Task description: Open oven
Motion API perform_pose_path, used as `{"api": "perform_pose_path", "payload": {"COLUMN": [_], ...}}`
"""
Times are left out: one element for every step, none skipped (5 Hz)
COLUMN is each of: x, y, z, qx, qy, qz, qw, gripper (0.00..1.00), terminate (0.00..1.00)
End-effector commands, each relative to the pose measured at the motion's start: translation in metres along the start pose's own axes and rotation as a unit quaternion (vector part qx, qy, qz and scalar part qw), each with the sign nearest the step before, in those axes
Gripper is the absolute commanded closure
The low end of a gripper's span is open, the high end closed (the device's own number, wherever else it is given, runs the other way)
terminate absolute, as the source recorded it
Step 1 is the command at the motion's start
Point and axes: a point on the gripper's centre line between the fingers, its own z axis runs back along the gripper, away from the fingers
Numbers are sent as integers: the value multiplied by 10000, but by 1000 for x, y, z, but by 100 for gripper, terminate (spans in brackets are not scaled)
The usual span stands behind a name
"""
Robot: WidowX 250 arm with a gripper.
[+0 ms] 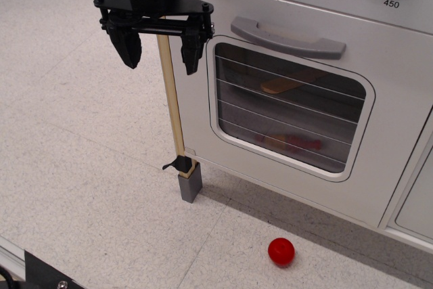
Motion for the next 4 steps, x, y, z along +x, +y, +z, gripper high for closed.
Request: {"api": "perform_pose_path", "payload": {"x": [0, 3, 10, 25], "y": [0, -19, -33, -40], "z": [0, 3, 7, 16], "qx": [0, -232, -509, -867], "qy": [0, -351, -595, -641], "qz": [0, 1235, 2499, 3584], "qw": [10000, 9915, 9651, 9273], "gripper": [0, 0, 0, 0], "terminate": [0, 0, 0, 0]}}
